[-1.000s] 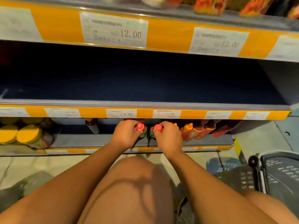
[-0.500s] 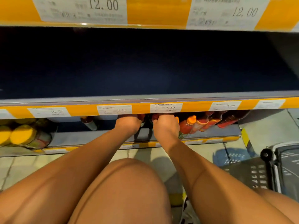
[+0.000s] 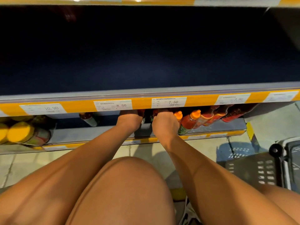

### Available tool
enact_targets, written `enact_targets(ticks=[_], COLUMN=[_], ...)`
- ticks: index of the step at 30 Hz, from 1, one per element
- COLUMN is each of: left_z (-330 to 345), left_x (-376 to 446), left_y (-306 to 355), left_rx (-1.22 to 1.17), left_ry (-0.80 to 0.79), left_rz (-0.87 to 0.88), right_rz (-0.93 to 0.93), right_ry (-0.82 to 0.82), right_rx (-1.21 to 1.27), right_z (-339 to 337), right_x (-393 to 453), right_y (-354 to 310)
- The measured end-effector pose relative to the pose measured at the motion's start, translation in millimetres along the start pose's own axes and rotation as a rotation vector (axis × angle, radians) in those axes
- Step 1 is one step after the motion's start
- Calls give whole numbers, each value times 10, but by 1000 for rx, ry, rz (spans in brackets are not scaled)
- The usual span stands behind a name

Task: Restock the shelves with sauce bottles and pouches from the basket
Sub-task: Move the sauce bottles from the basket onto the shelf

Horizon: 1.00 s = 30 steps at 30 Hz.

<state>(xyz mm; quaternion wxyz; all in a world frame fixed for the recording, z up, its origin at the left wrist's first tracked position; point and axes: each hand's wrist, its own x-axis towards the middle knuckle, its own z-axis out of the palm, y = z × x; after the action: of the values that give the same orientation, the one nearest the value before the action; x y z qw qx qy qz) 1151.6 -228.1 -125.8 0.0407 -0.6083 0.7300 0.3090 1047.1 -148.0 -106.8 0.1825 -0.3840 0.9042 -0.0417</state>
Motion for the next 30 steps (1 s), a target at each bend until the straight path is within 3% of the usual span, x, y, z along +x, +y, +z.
enact_targets(ticks=[3, 10, 14, 19, 24, 30], left_z=[9, -15, -90, -217, -416, -755], left_x=[6, -47, -127, -358, -757, -1209], left_y=[5, -1, -40, -149, -297, -424], left_rx=[80, -4, -24, -133, -213, -186], left_ry=[-47, -7, 13, 27, 51, -67], left_rz=[-18, 26, 101, 182, 298, 369], right_rz=[51, 41, 2, -34, -159, -256], right_ry=[-146, -213, -228, -205, -332, -349], right_rx=[-6, 223, 80, 226, 138, 22], right_z=[-64, -128, -210, -364, -651, -1100], right_x=[50, -9, -14, -162, -439, -855], right_y=[-56, -67, -79, 46, 155, 231])
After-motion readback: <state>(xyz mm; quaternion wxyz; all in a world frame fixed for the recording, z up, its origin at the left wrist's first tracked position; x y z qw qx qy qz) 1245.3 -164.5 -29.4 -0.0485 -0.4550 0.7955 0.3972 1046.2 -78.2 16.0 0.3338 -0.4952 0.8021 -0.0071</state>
